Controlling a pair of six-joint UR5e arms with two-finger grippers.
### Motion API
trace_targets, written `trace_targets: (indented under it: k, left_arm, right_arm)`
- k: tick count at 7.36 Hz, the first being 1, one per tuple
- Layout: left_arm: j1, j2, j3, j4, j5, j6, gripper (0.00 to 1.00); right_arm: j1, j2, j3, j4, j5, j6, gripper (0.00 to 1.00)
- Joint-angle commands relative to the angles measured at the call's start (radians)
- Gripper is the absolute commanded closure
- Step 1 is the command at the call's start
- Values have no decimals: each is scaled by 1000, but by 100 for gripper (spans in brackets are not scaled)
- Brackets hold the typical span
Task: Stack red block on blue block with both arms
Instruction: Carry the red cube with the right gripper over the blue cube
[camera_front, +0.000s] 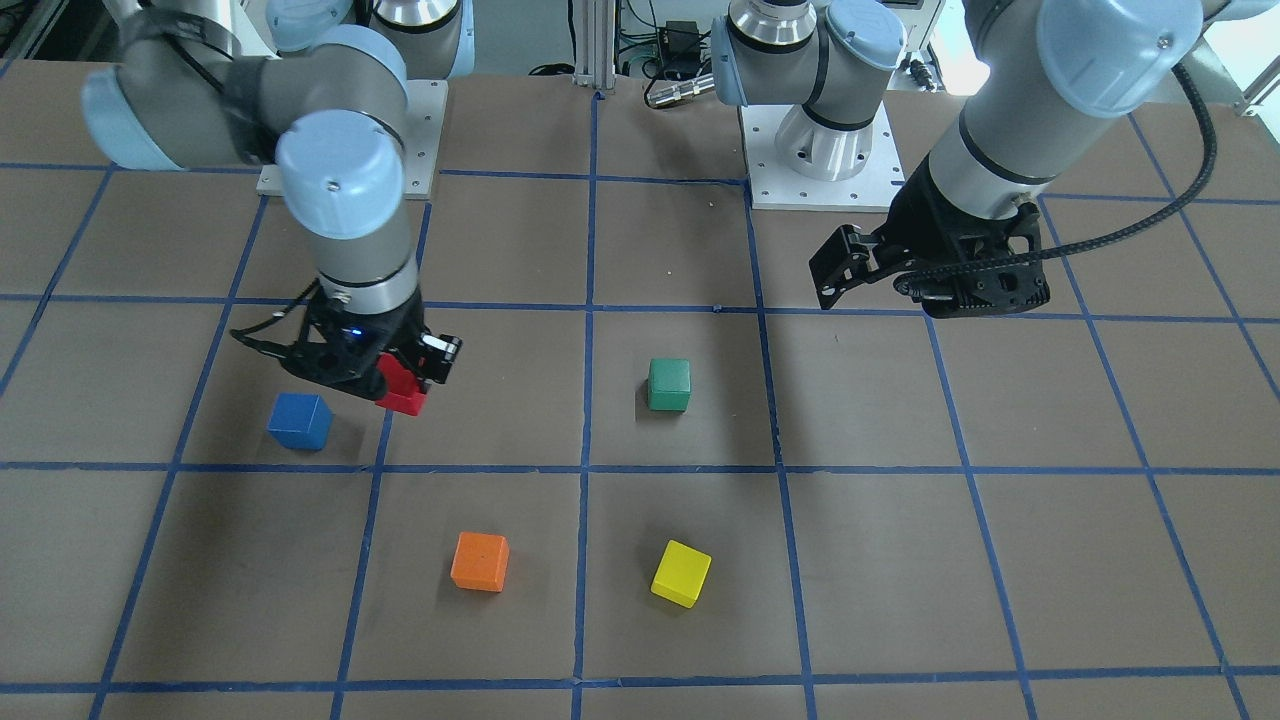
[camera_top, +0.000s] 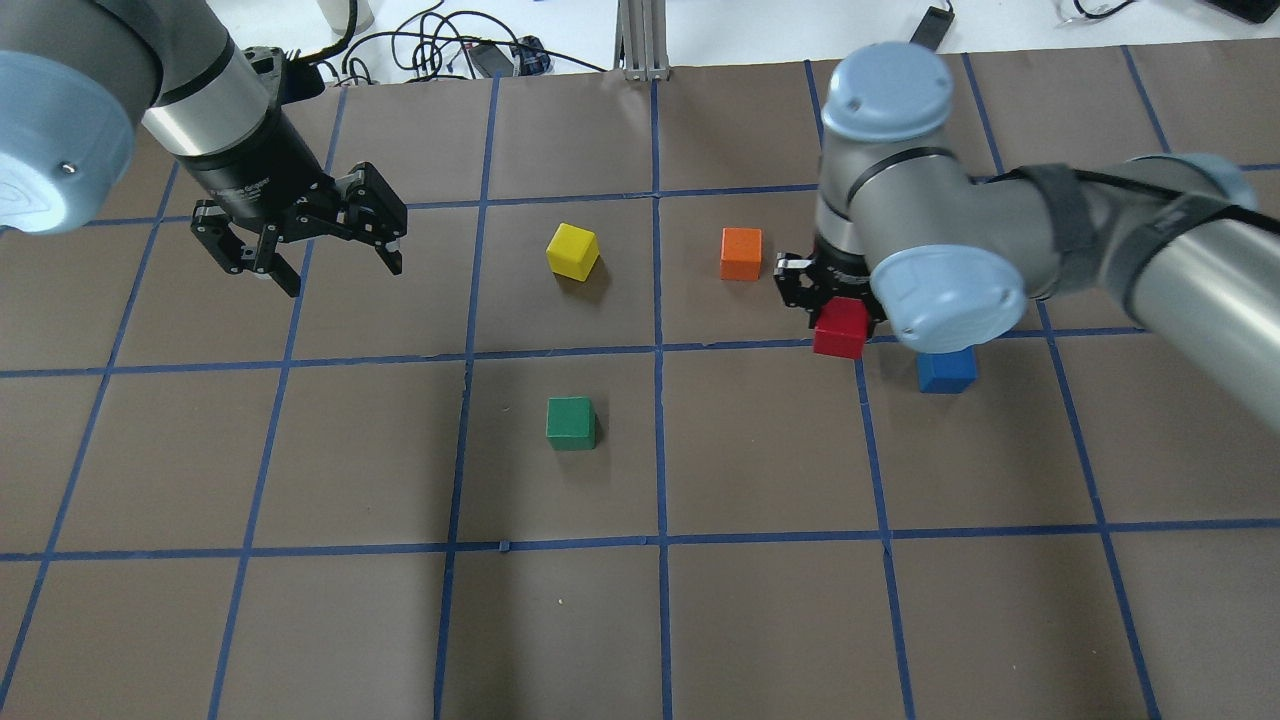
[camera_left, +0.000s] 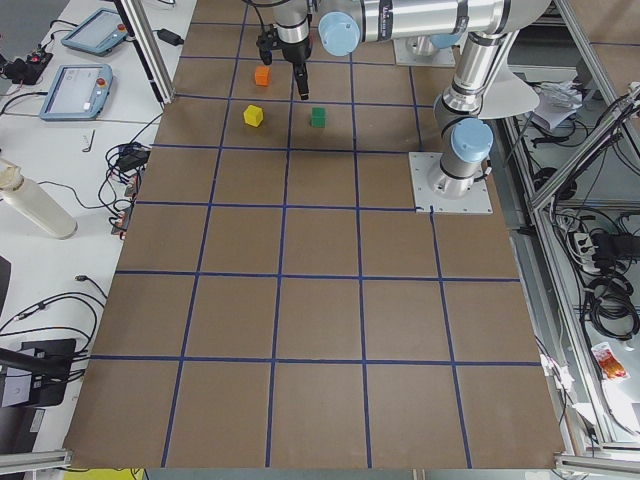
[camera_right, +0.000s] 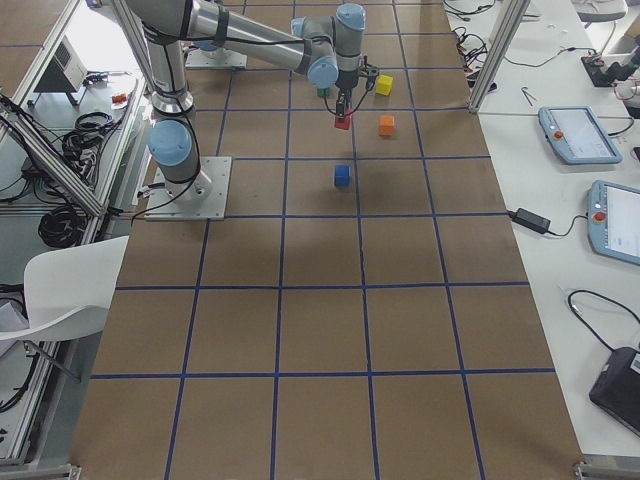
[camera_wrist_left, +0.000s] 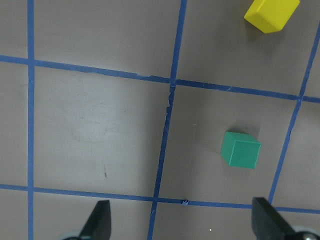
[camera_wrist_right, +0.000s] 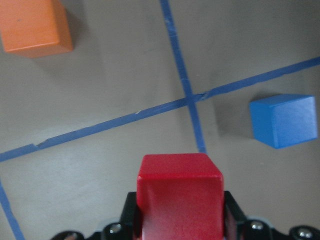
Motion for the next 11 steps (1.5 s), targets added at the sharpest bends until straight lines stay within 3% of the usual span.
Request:
trace_targets:
  k: [1, 6, 8, 11]
  left_arm:
    - [0, -11, -2, 6, 5, 0, 0]
    - [0, -30, -7, 15, 6, 3, 0]
    - [0, -31, -14, 13, 6, 3, 0]
    - [-2, -34, -16, 13, 6, 3, 0]
  right_arm:
    - [-155, -51, -1, 88, 39, -163, 88]
    - [-196, -4, 2, 26, 65, -375, 88]
    - [-227, 42, 13, -88, 65, -506, 88]
    - [-284, 34, 105, -187, 71, -493, 89]
